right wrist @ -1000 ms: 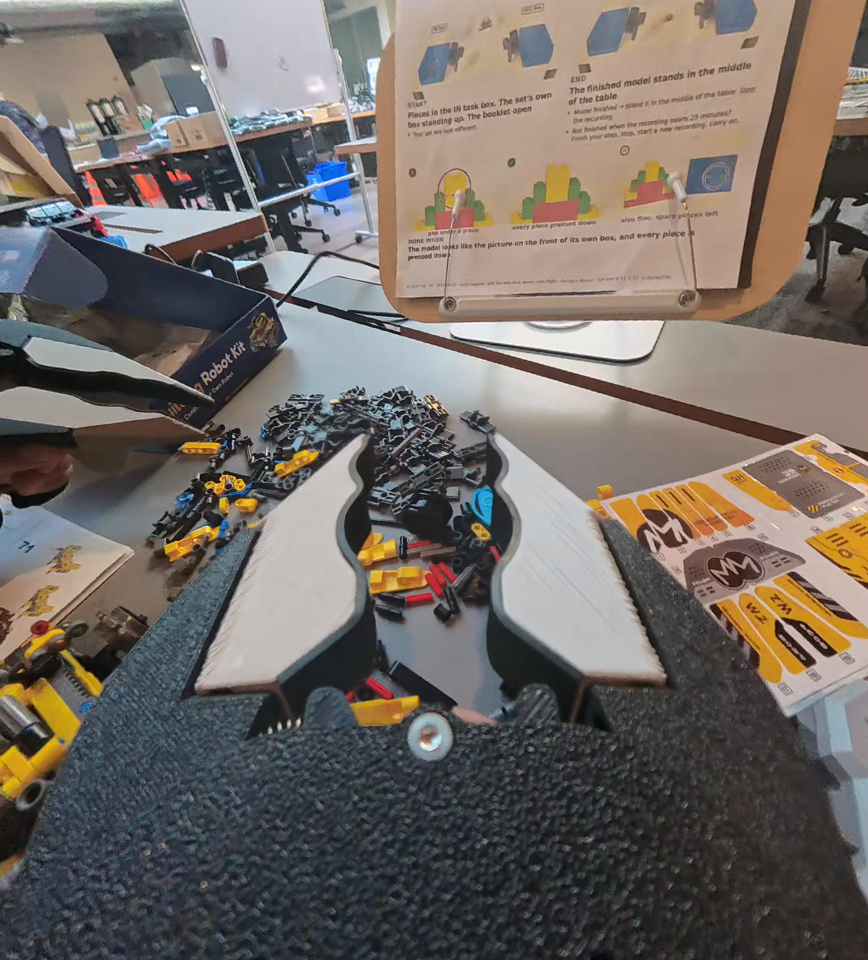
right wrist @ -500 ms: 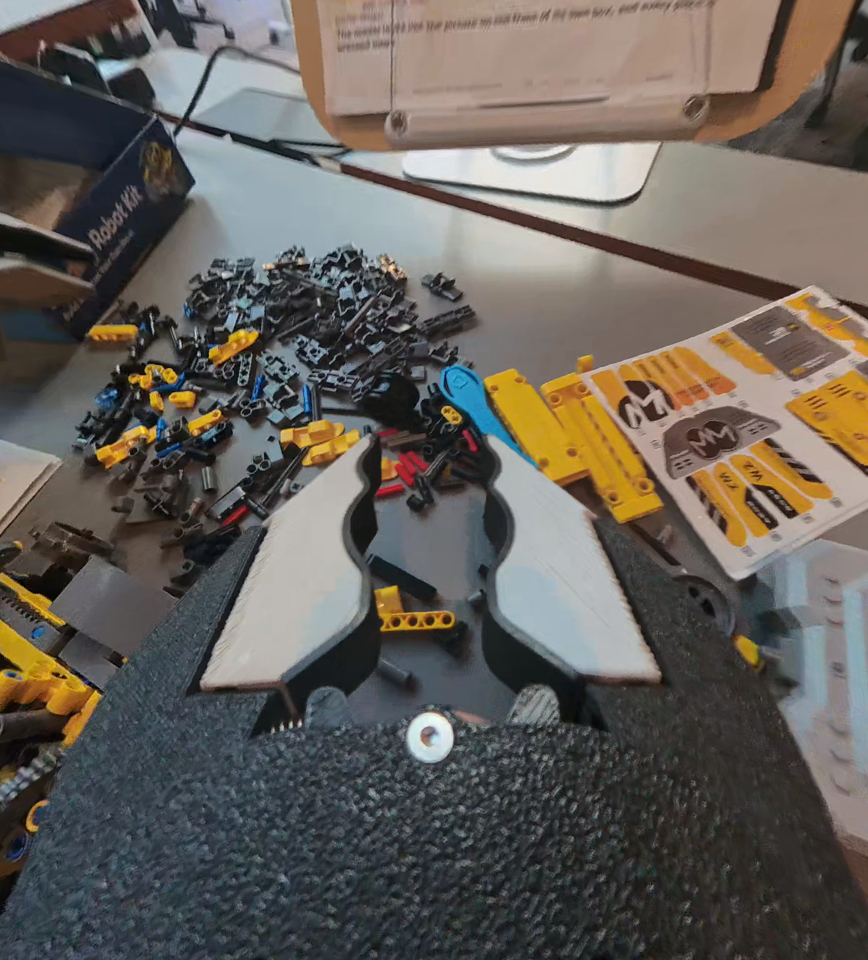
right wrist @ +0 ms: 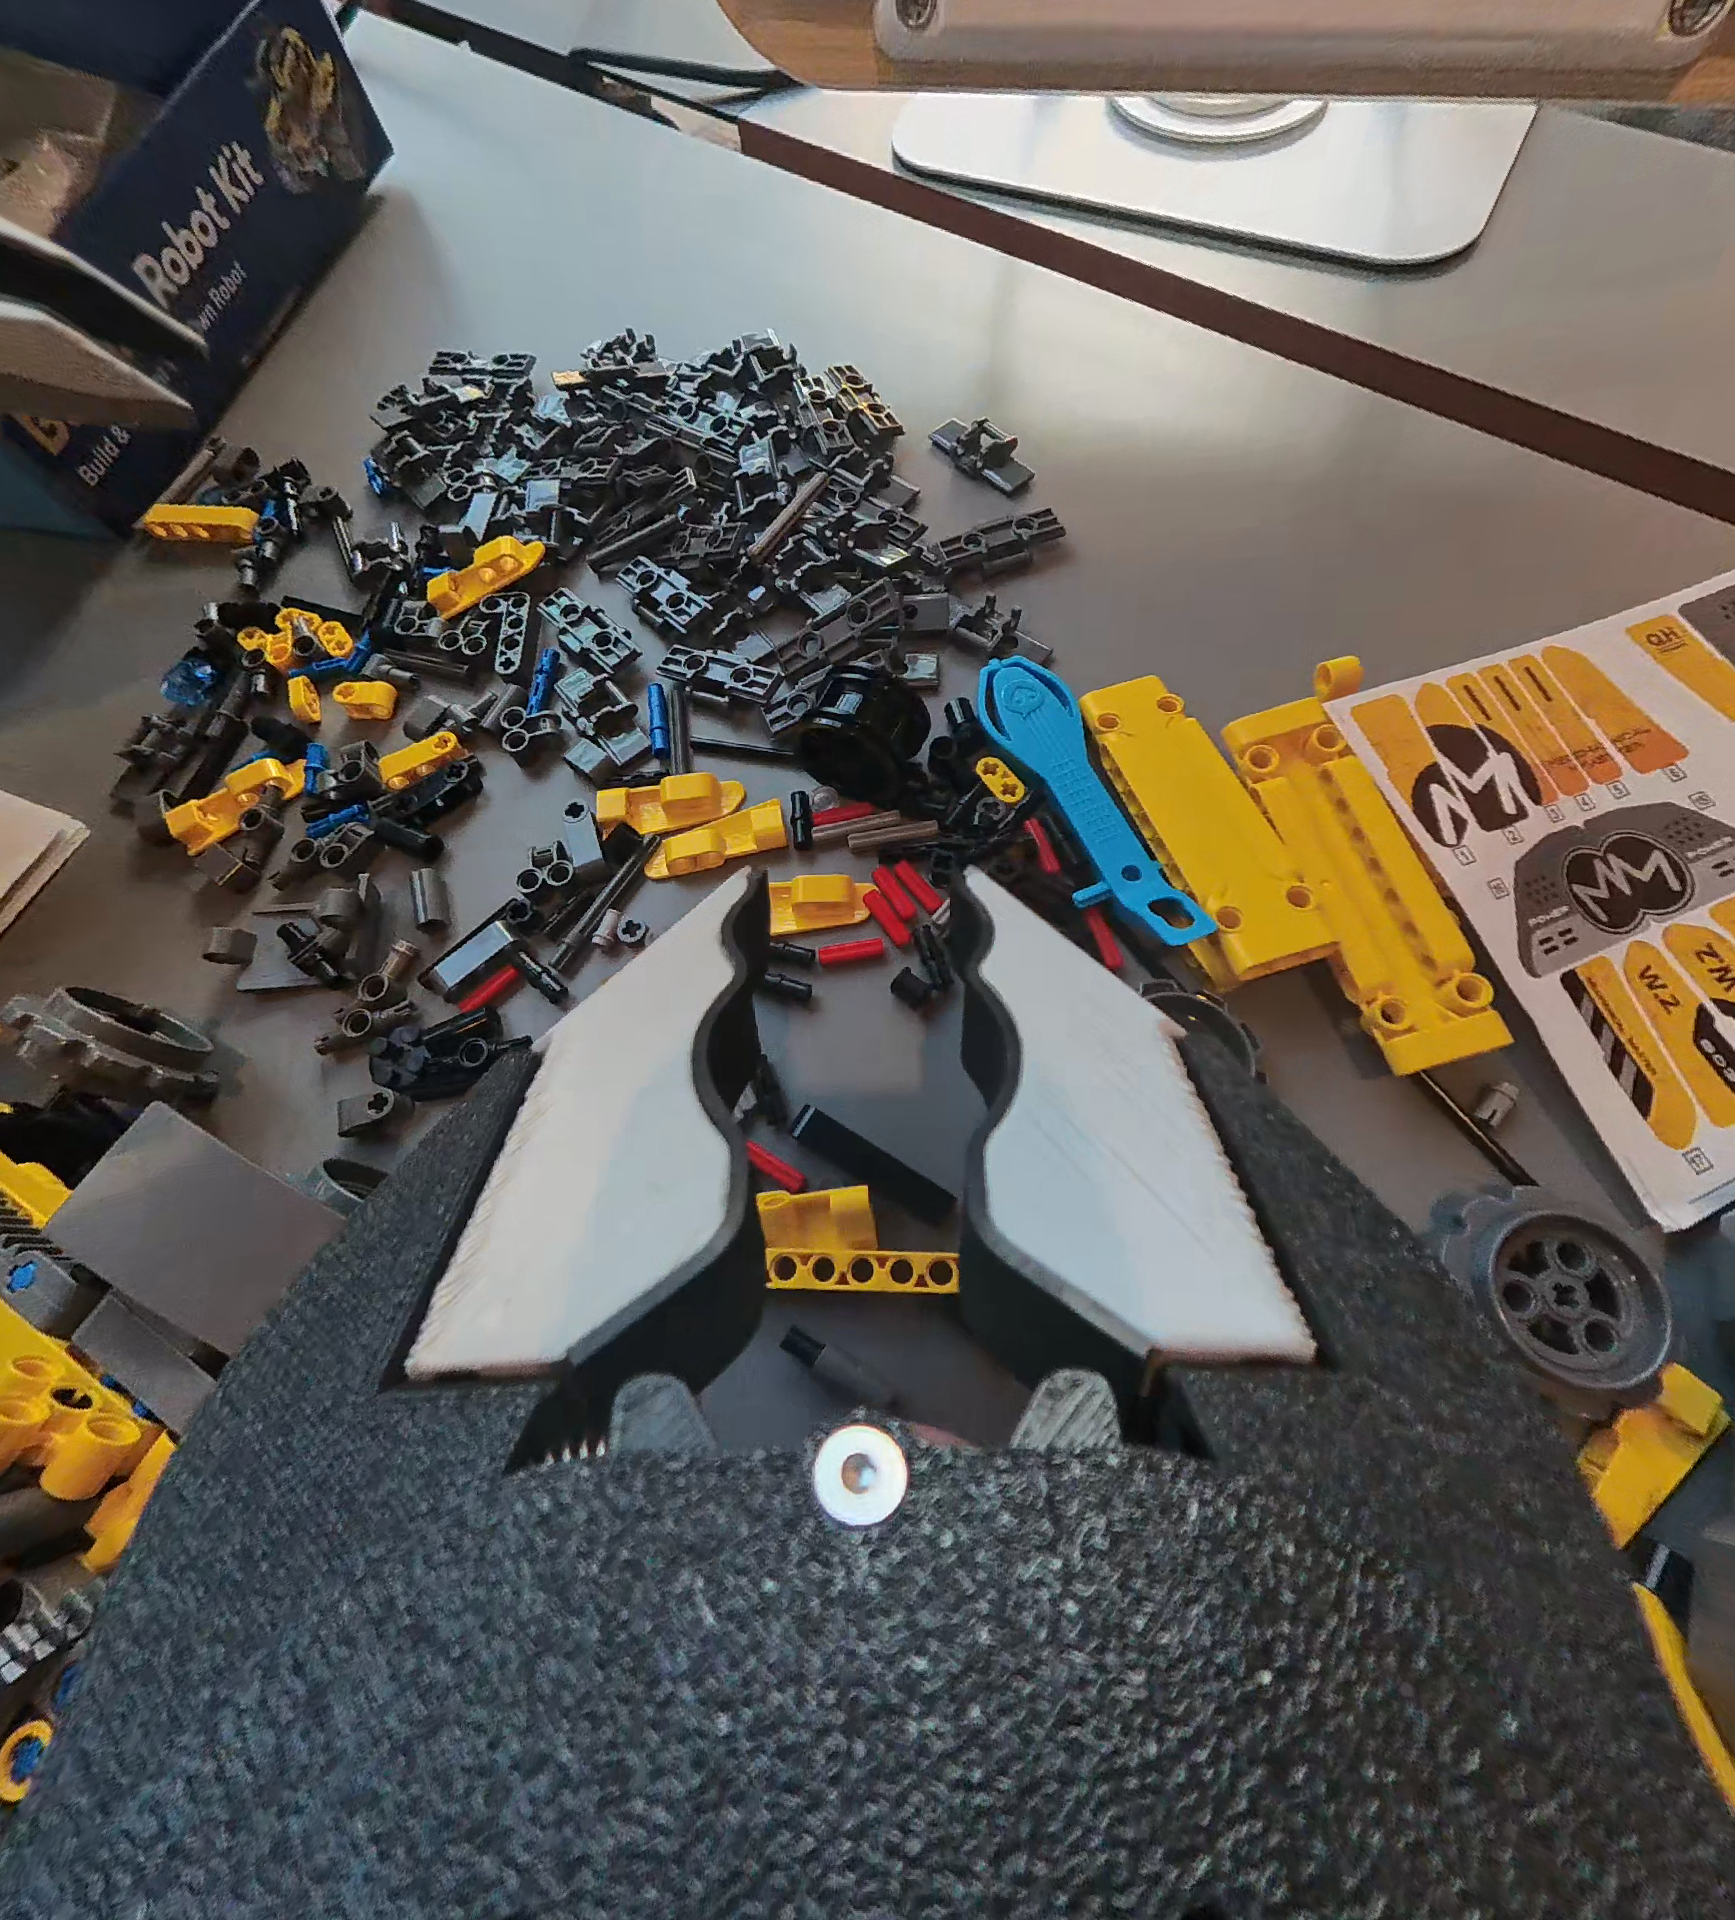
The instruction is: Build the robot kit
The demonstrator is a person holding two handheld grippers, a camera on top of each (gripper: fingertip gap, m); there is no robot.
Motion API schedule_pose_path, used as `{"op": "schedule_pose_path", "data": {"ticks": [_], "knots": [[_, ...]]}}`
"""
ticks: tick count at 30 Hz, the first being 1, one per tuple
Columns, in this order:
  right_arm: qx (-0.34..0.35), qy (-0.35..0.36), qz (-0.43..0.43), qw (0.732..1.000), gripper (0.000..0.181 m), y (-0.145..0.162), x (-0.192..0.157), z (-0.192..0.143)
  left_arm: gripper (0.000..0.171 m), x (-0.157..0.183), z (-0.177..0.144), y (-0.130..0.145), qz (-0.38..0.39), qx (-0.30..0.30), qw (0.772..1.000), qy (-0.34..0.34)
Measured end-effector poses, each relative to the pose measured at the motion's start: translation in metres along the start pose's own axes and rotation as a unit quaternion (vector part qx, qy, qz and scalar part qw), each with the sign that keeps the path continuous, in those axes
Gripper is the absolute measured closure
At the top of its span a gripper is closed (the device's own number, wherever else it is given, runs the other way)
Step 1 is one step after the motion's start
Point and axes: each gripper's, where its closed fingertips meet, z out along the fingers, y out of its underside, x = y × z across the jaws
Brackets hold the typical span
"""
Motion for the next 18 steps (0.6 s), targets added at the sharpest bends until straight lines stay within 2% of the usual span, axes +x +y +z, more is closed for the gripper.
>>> {"op": "schedule_pose_path", "data": {"ticks": [7, 10, 15, 18], "knots": [[0.015, -0.007, 0.006, 1.000, 0.152, -0.005, -0.003, 0.000, 0.159, 0.016, 0.002, 0.007, 0.024, -0.029, 0.999, 0.034], [0.013, -0.004, -0.005, 1.000, 0.152, -0.005, -0.004, 0.002, 0.162, 0.025, 0.002, 0.011, 0.065, -0.045, 0.996, 0.035], [0.014, 0.000, -0.007, 1.000, 0.154, -0.003, -0.001, 0.006, 0.162, 0.030, -0.002, 0.019, 0.088, -0.096, 0.991, 0.044], [0.014, 0.000, -0.003, 1.000, 0.154, -0.002, 0.001, 0.007, 0.162, 0.031, -0.003, 0.025, 0.146, -0.139, 0.979, 0.038]]}}
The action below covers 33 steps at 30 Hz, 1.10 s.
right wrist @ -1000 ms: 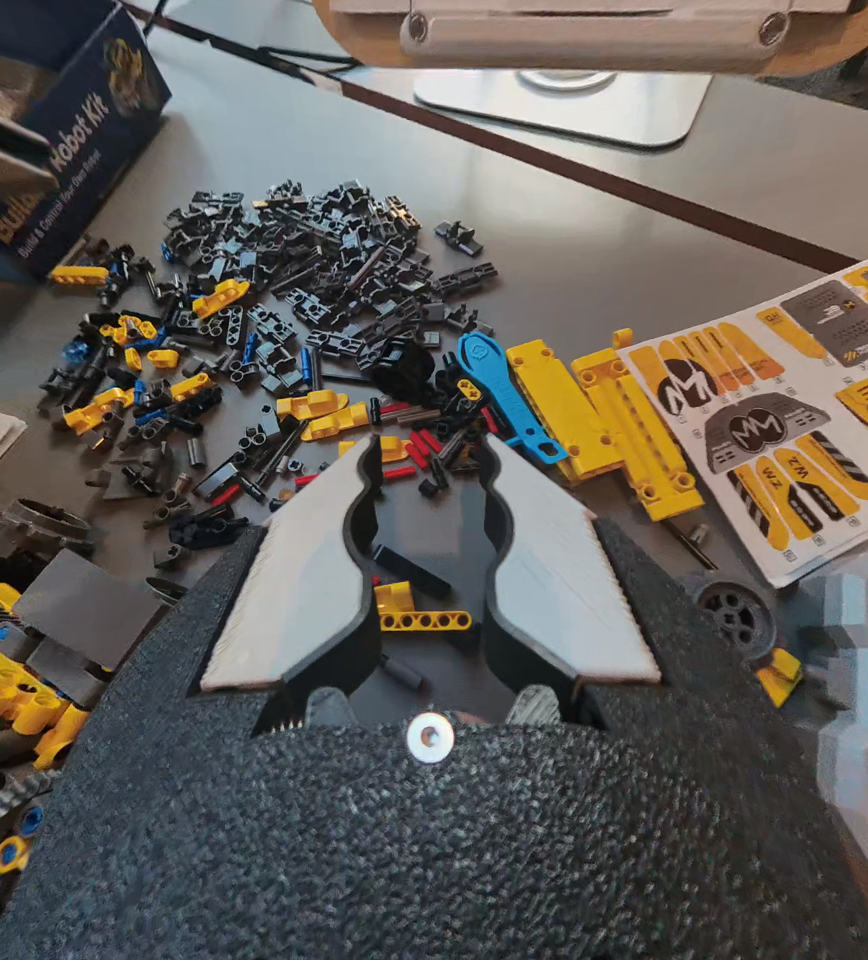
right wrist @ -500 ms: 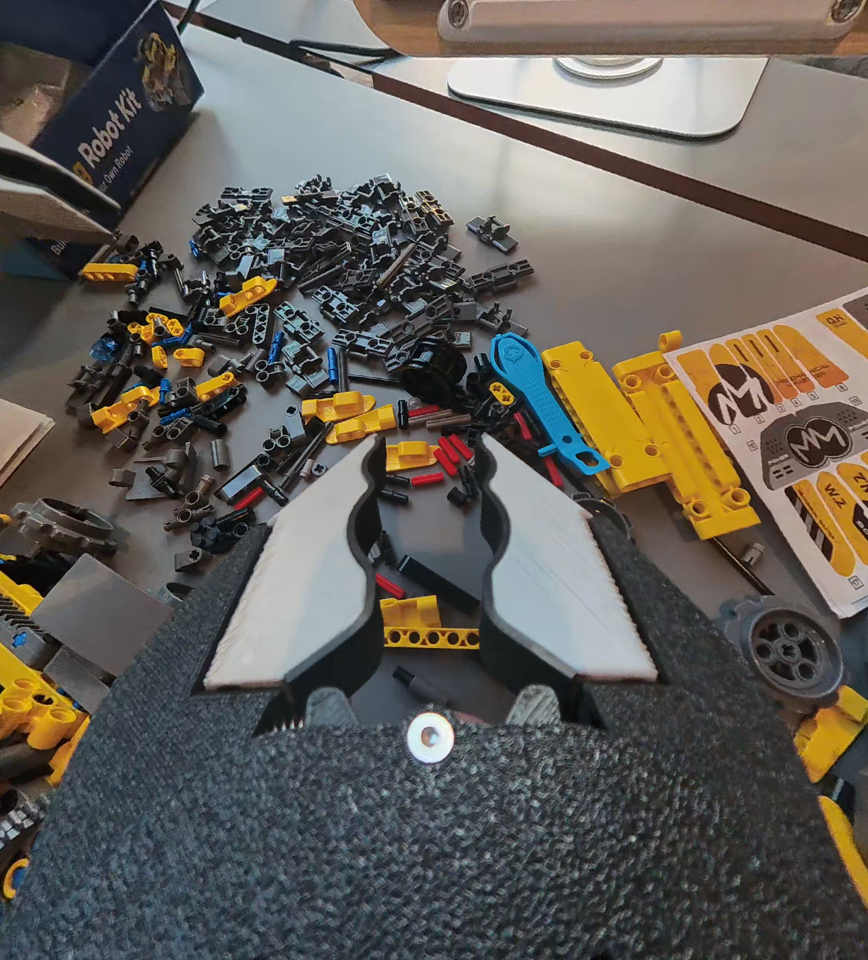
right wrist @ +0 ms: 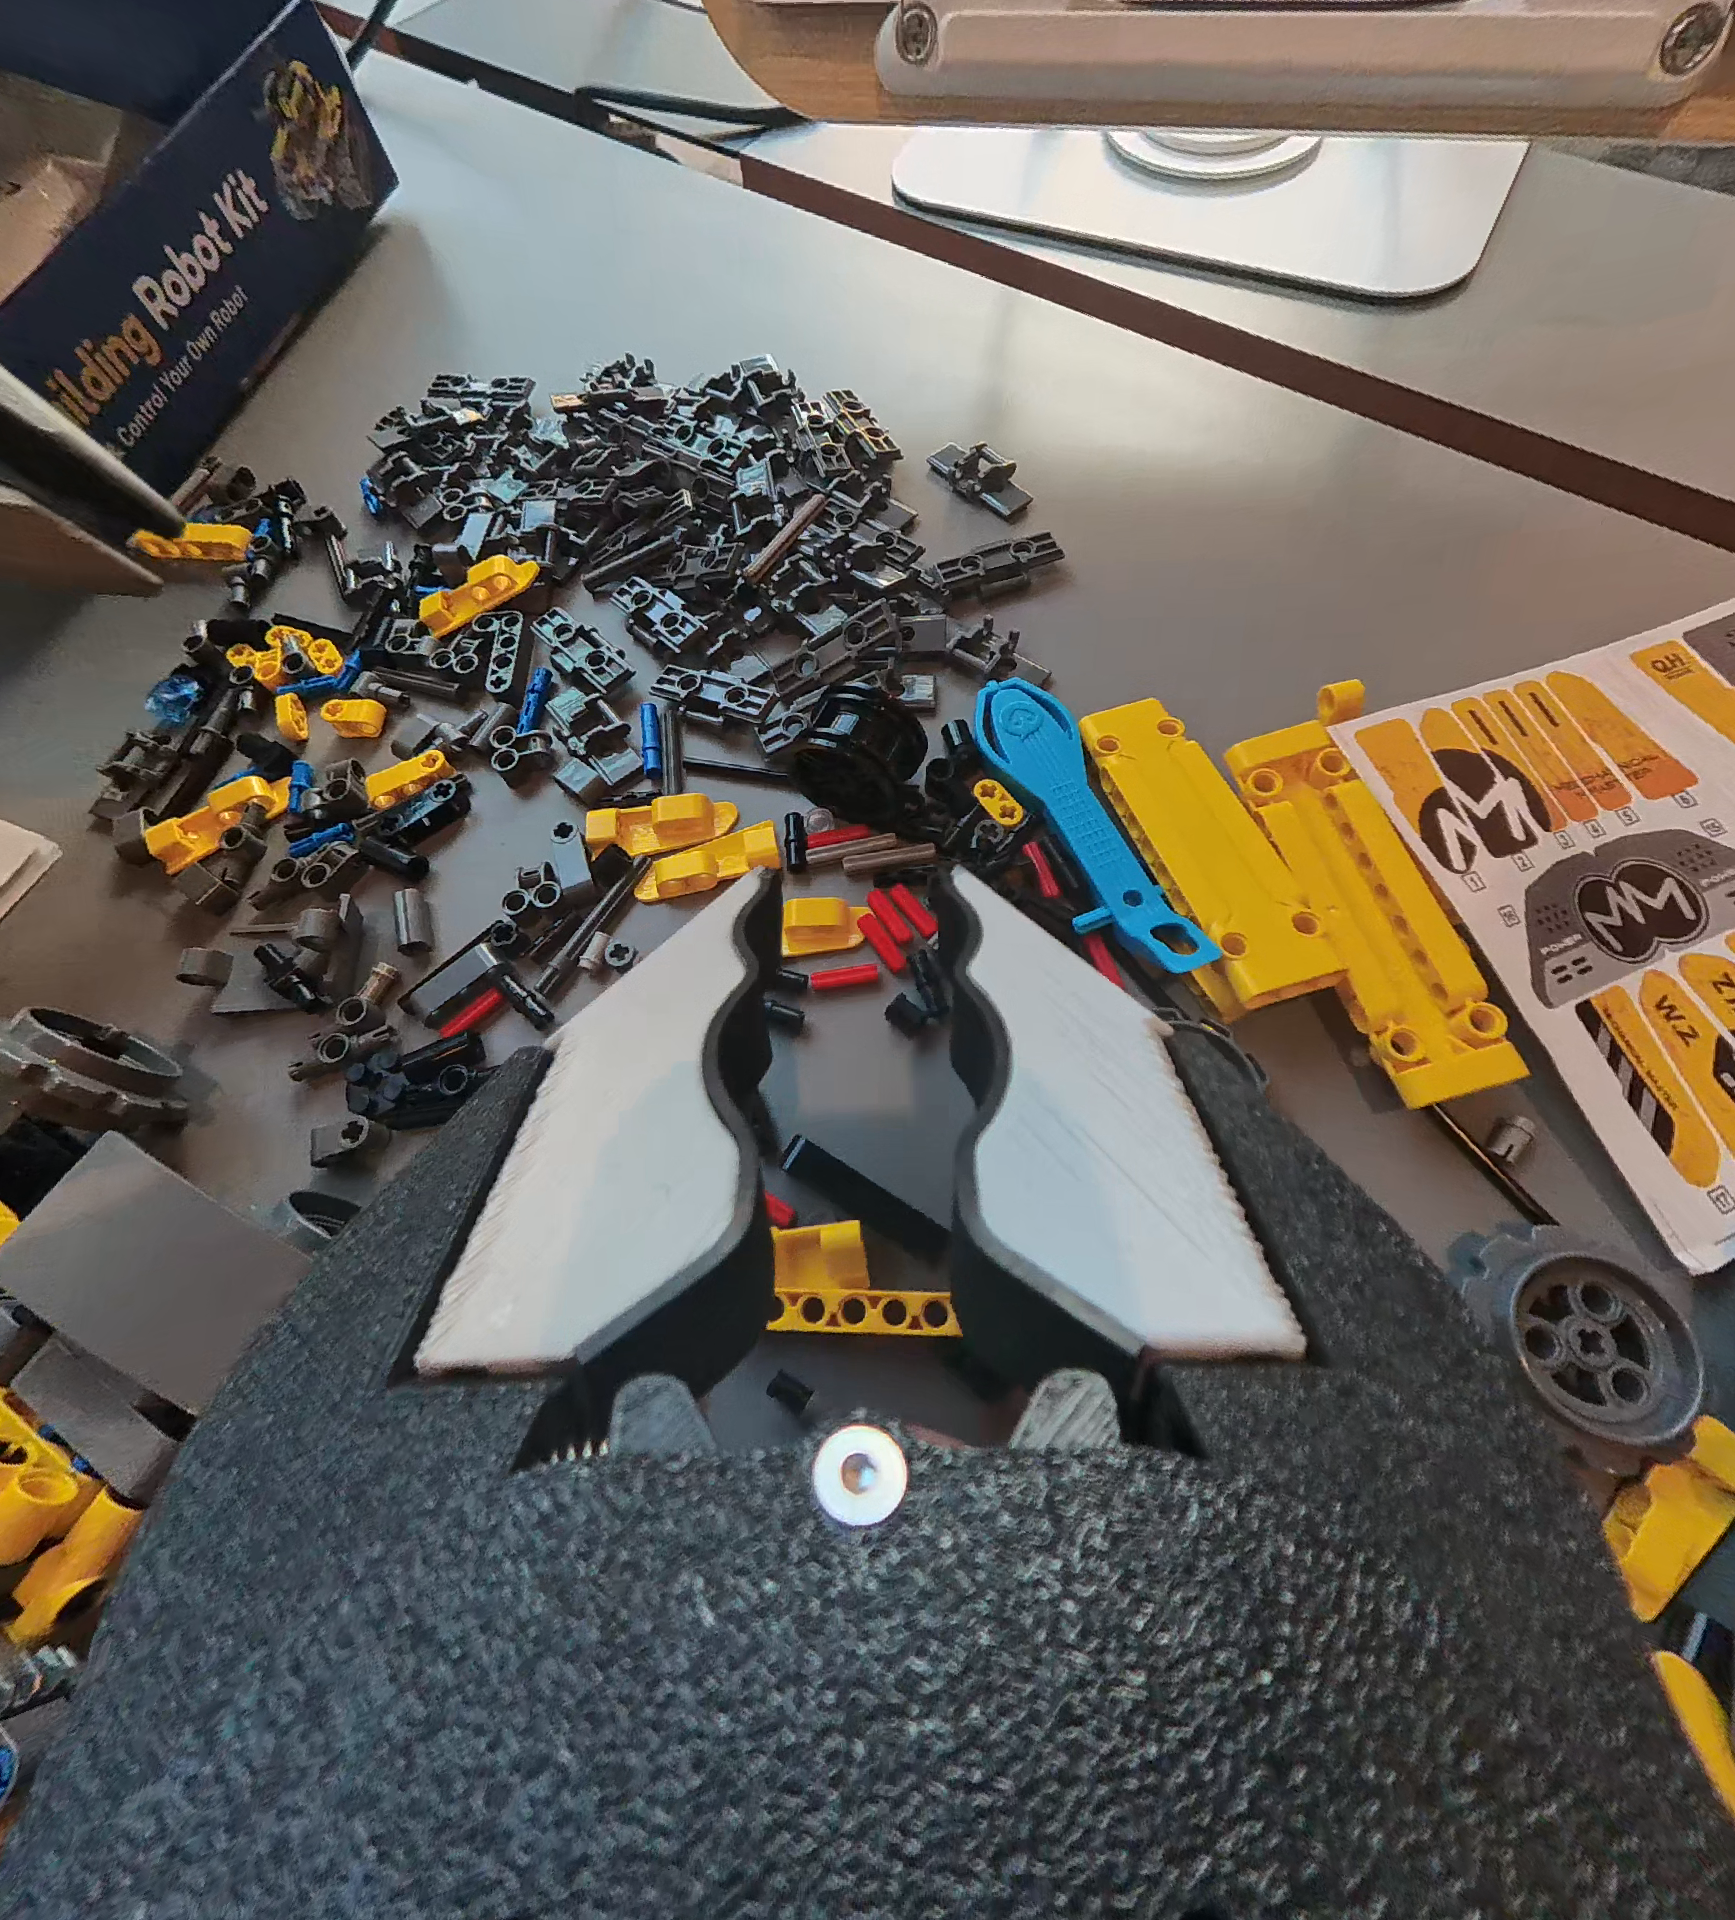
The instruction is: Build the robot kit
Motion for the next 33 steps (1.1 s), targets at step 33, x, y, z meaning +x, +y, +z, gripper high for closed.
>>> {"op": "schedule_pose_path", "data": {"ticks": [33], "knots": [[0.068, 0.021, -0.019, 0.997, 0.152, -0.022, -0.004, -0.006, 0.161, -0.021, 0.007, 0.007, -0.071, 0.100, 0.992, -0.008]]}}
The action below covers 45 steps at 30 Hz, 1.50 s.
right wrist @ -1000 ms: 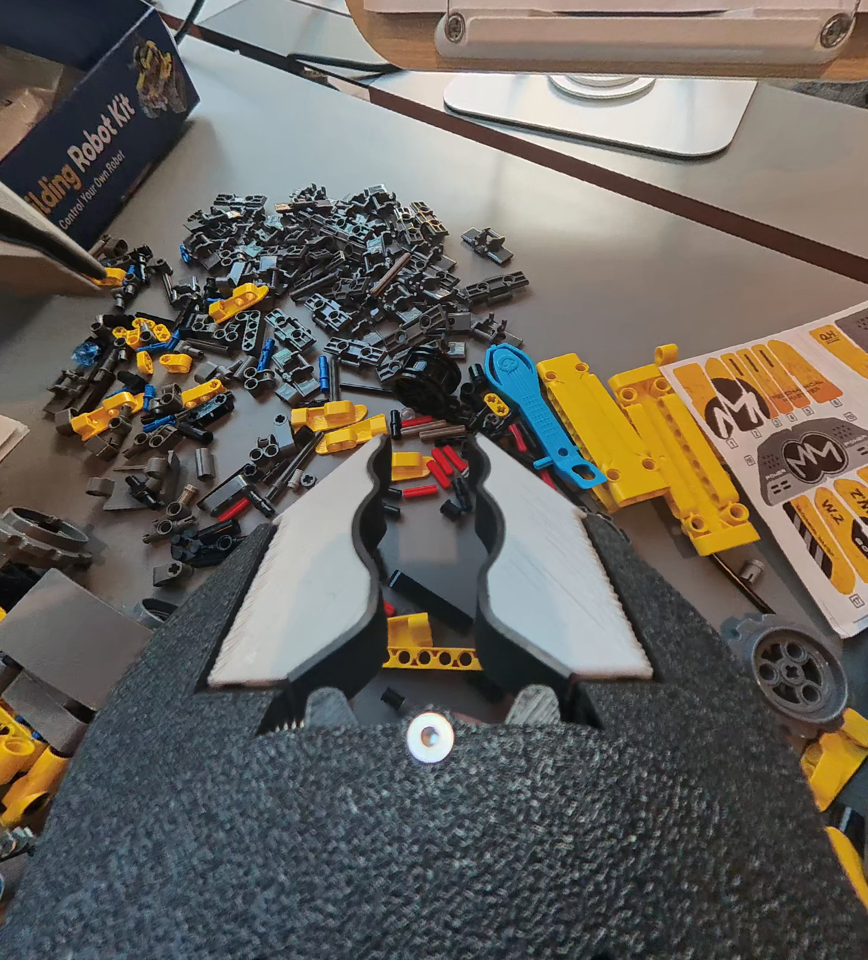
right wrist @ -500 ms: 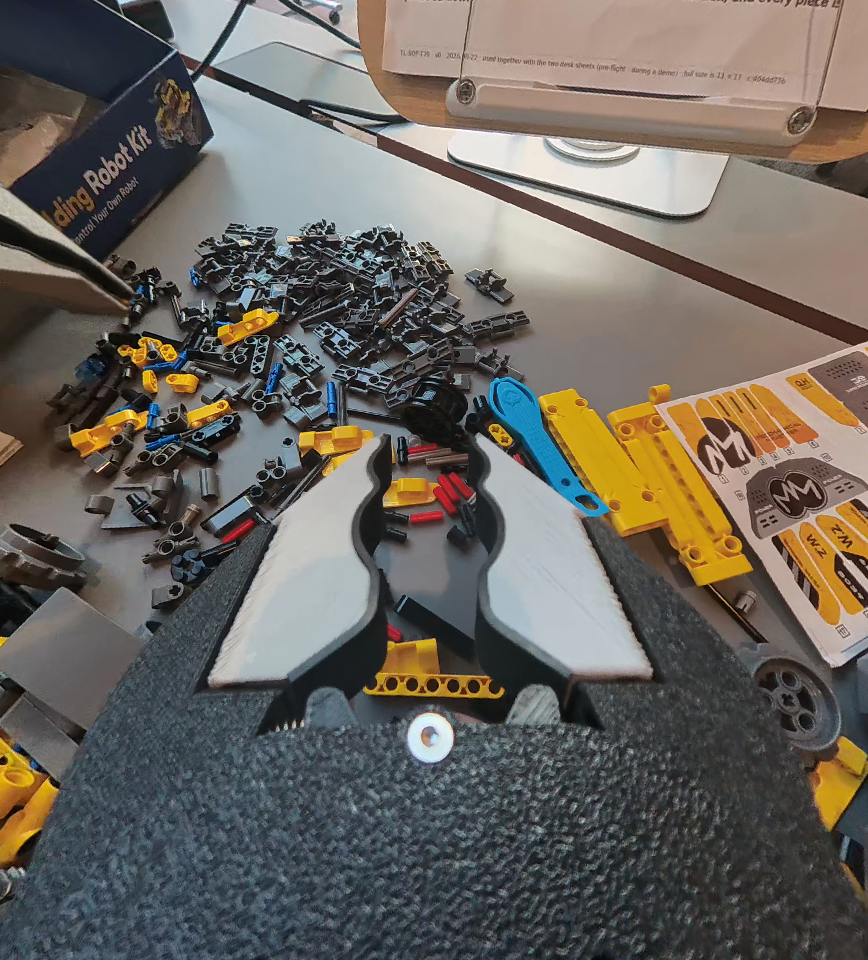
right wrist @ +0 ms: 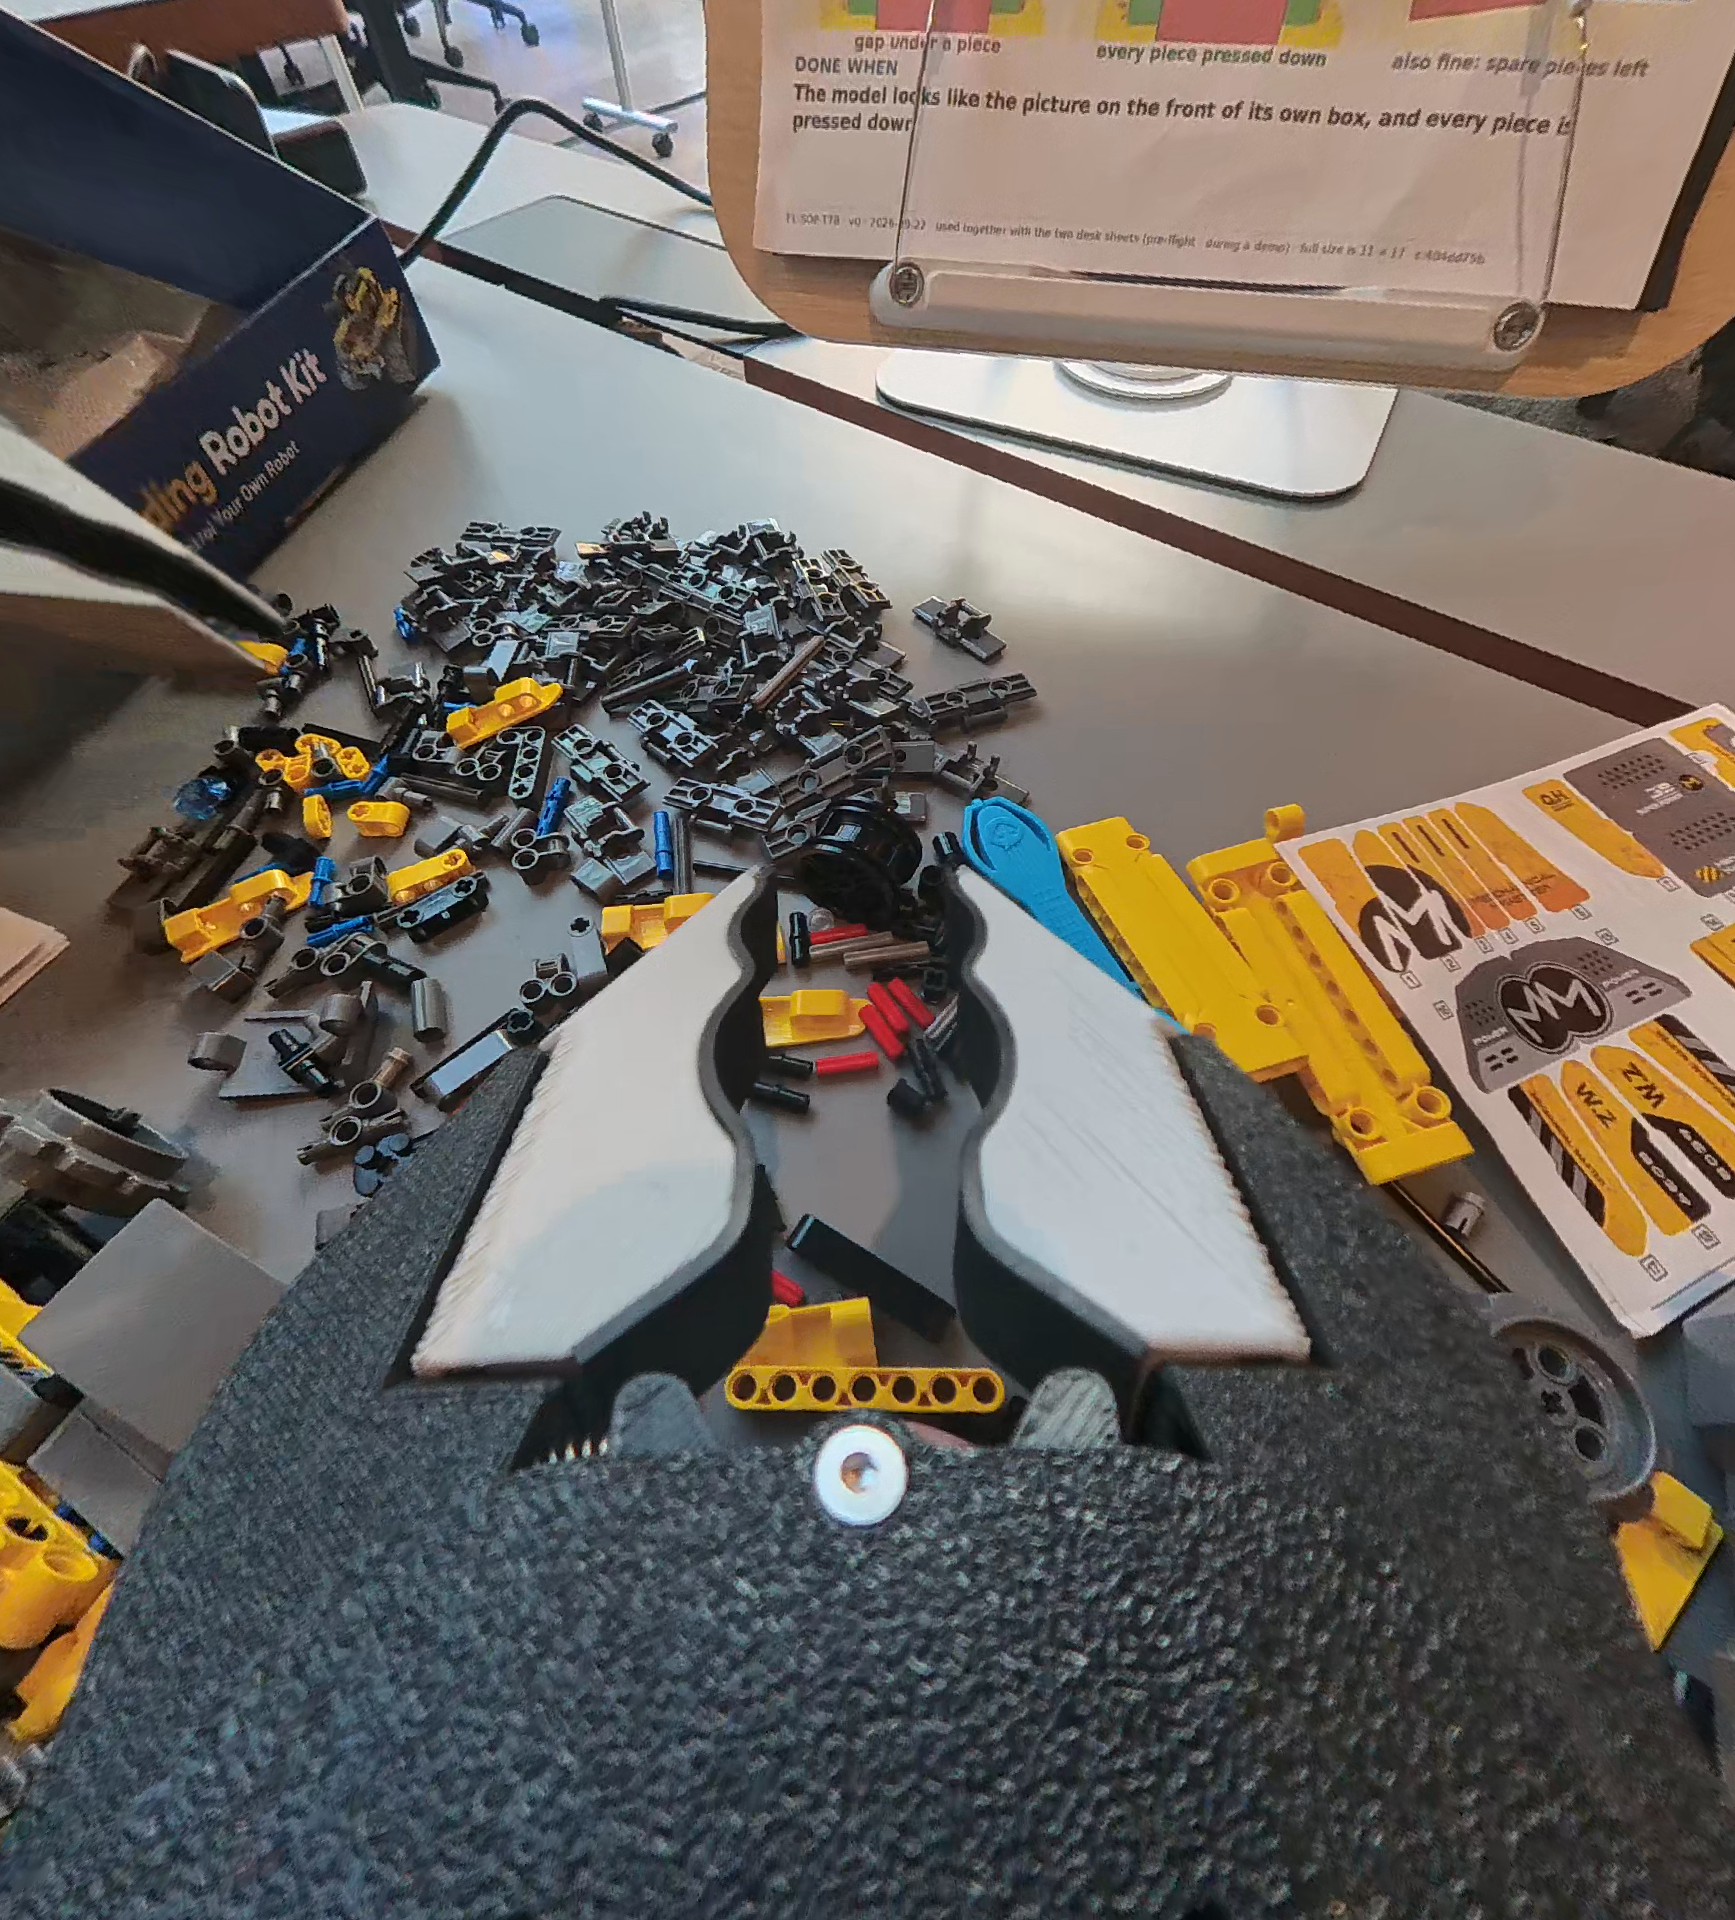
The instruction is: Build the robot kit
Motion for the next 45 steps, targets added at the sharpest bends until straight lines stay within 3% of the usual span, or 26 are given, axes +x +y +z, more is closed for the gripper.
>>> {"op": "schedule_pose_path", "data": {"ticks": [3, 6, 11, 24, 30, 32, 35, 39, 41, 45], "knots": [[0.004, 0.002, -0.005, 1.000, 0.153, -0.004, -0.001, -0.002, 0.162, 0.028, 0.012, 0.006, 0.000, -0.022, 0.998, 0.050], [0.019, 0.015, -0.021, 0.999, 0.153, -0.012, 0.000, -0.008, 0.168, 0.043, 0.025, 0.010, 0.030, -0.043, 0.997, 0.053], [0.037, 0.014, -0.017, 0.999, 0.153, -0.020, 0.001, -0.016, 0.164, 0.058, 0.041, 0.013, 0.068, -0.078, 0.993, 0.050], [0.076, 0.008, 0.002, 0.997, 0.154, -0.036, 0.006, -0.034, 0.157, 0.057, 0.050, 0.014, 0.060, -0.139, 0.988, 0.023], [0.086, -0.016, 0.027, 0.996, 0.154, -0.039, 0.005, -0.038, 0.165, 0.057, 0.051, 0.013, 0.069, -0.146, 0.987, 0.019], [0.077, -0.064, 0.041, 0.994, 0.155, -0.037, -0.007, -0.035, 0.166, 0.058, 0.047, 0.005, 0.095, -0.121, 0.988, 0.006], [0.071, -0.167, 0.072, 0.981, 0.154, -0.038, -0.038, -0.034, 0.166, 0.067, 0.031, -0.022, 0.176, -0.036, 0.983, -0.027], [0.084, -0.309, 0.126, 0.939, 0.151, -0.048, -0.076, -0.044, 0.167, 0.098, 0.001, -0.058, 0.318, 0.091, 0.942, -0.062], [0.080, -0.344, 0.131, 0.926, 0.151, -0.048, -0.087, -0.048, 0.167, 0.110, -0.010, -0.069, 0.362, 0.130, 0.919, -0.087], [0.078, -0.373, 0.116, 0.917, 0.152, -0.049, -0.103, -0.052, 0.167, 0.128, -0.016, -0.074, 0.390, 0.155, 0.903, -0.092]]}}
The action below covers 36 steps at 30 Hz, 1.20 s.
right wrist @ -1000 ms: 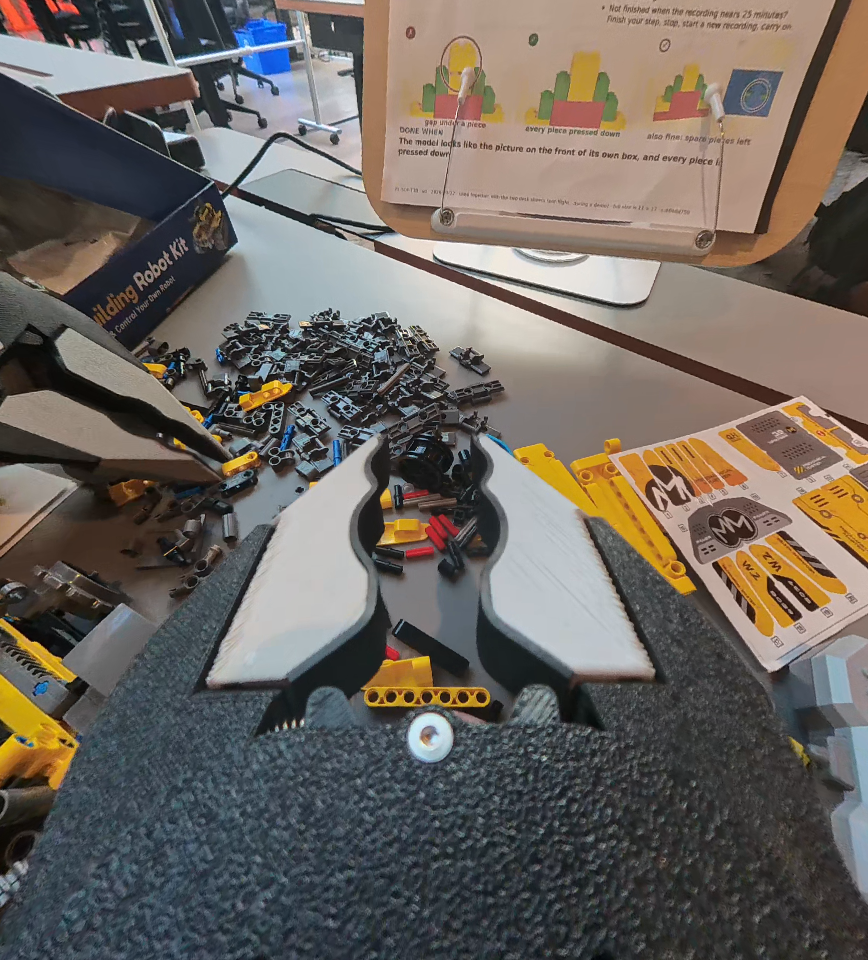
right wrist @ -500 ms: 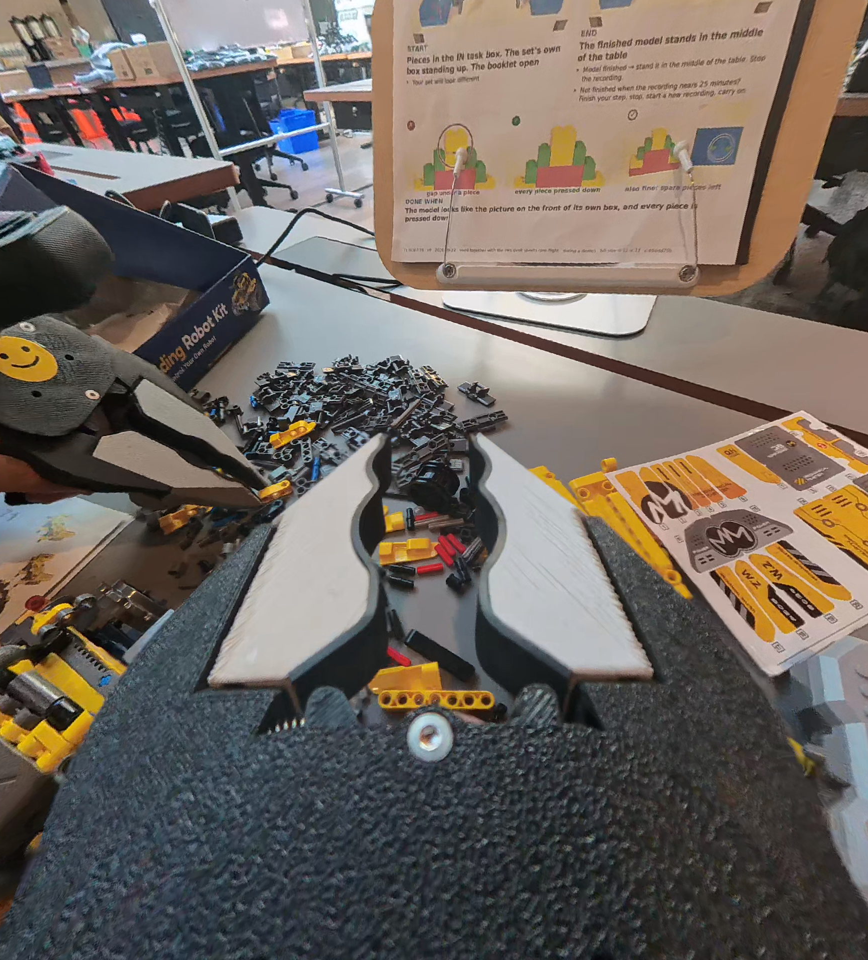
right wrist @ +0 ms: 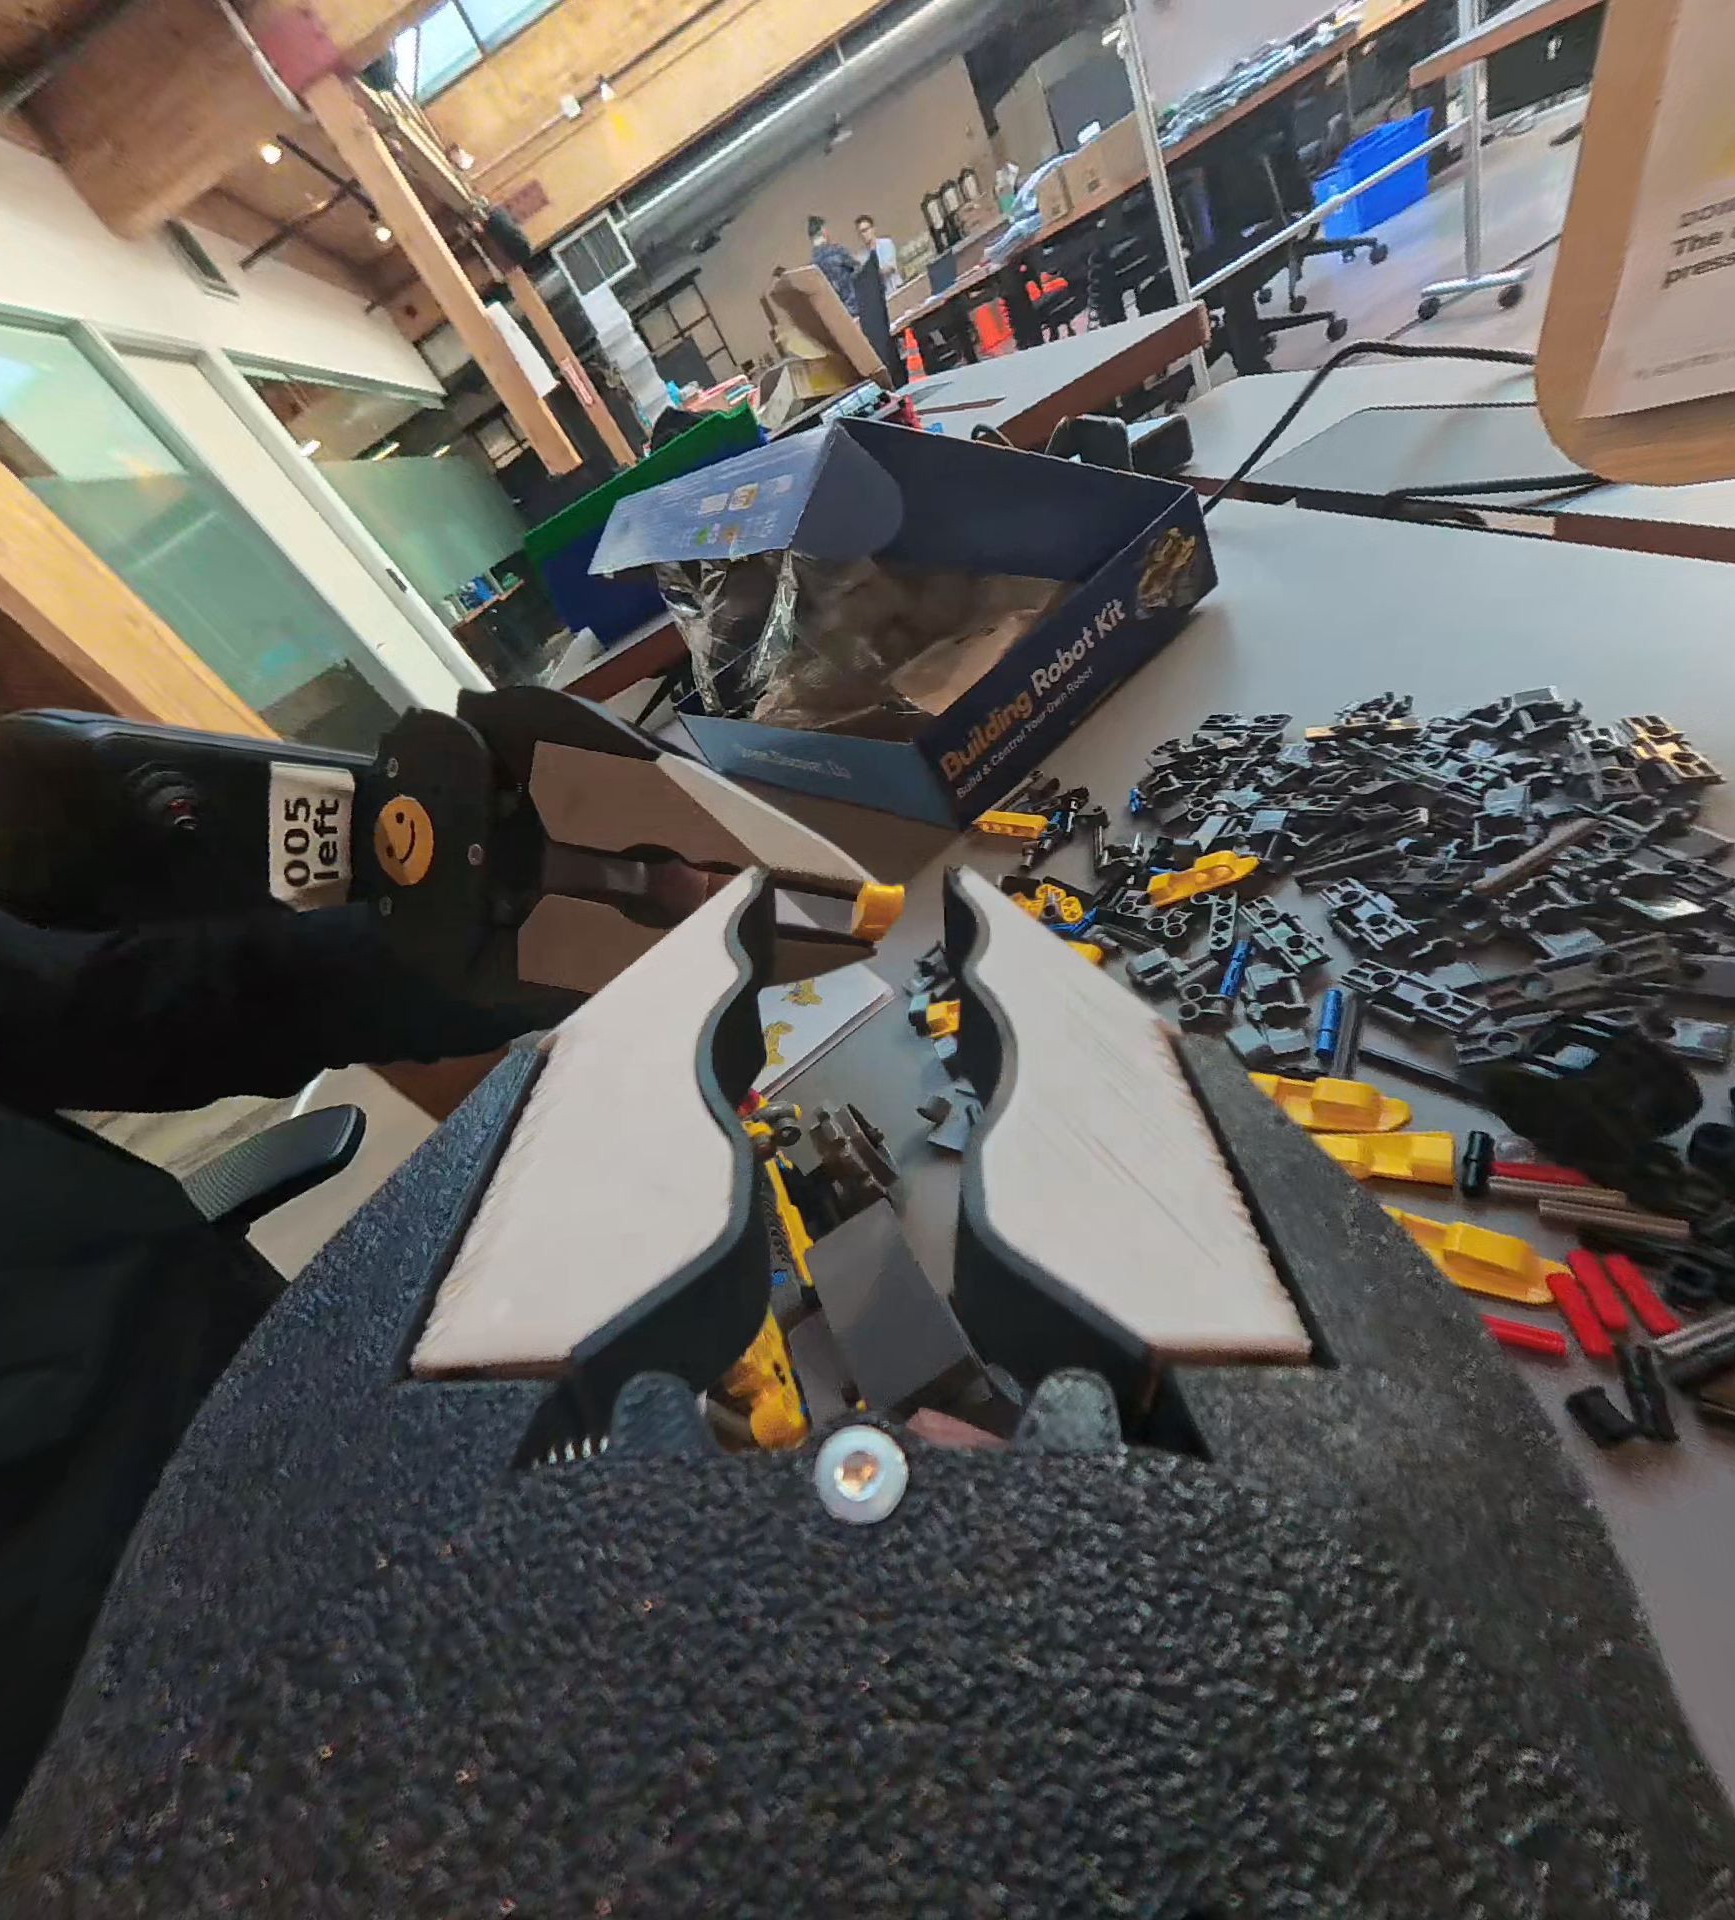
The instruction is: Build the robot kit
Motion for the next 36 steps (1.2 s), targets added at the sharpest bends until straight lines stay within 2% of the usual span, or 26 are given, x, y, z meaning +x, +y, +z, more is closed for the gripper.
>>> {"op": "schedule_pose_path", "data": {"ticks": [4, 8, 12, 15, 18, 21, 23, 24, 27, 29, 32, 36], "knots": [[-0.023, 0.007, 0.000, 1.000, 0.156, 0.009, 0.003, 0.004, 0.167, 0.002, 0.000, -0.007, -0.009, 0.010, 1.000, -0.002], [-0.033, 0.004, -0.002, 0.999, 0.175, 0.012, 0.001, 0.006, 0.167, 0.004, 0.003, -0.008, -0.016, 0.015, 1.000, 0.002], [-0.038, 0.017, -0.012, 0.999, 0.176, 0.013, 0.004, 0.004, 0.170, 0.009, 0.005, -0.006, -0.041, 0.015, 0.999, 0.015], [-0.029, 0.055, -0.028, 0.998, 0.176, 0.006, 0.014, -0.005, 0.139, 0.019, 0.007, 0.005, -0.111, -0.010, 0.991, 0.073], [0.014, 0.129, -0.071, 0.989, 0.176, -0.018, 0.025, -0.036, 0.147, 0.005, 0.002, 0.015, -0.170, 0.023, 0.983, 0.058], [0.089, 0.212, -0.104, 0.968, 0.177, -0.046, 0.024, -0.089, 0.151, -0.007, -0.005, 0.025, -0.199, 0.044, 0.977, 0.058], [0.112, 0.244, -0.111, 0.957, 0.177, -0.054, 0.005, -0.130, 0.148, -0.009, -0.002, 0.038, -0.217, 0.034, 0.973, 0.068], [0.098, 0.266, -0.124, 0.951, 0.177, -0.051, -0.003, -0.150, 0.145, -0.011, 0.000, 0.044, -0.231, 0.014, 0.970, 0.070], [-0.002, 0.355, -0.110, 0.928, 0.176, -0.012, -0.004, -0.207, 0.142, -0.015, 0.002, 0.051, -0.258, -0.017, 0.964, 0.058], [-0.034, 0.389, -0.073, 0.918, 0.176, 0.023, -0.001, -0.233, 0.142, -0.016, 0.002, 0.050, -0.260, -0.021, 0.964, 0.056], [-0.052, 0.392, 0.000, 0.918, 0.176, 0.076, -0.004, -0.241, 0.144, -0.015, 0.003, 0.052, -0.263, -0.027, 0.963, 0.052], [-0.130, 0.450, 0.018, 0.883, 0.176, 0.132, 0.007, -0.254, 0.143, -0.011, 0.007, 0.057, -0.273, -0.041, 0.959, 0.058]]}}
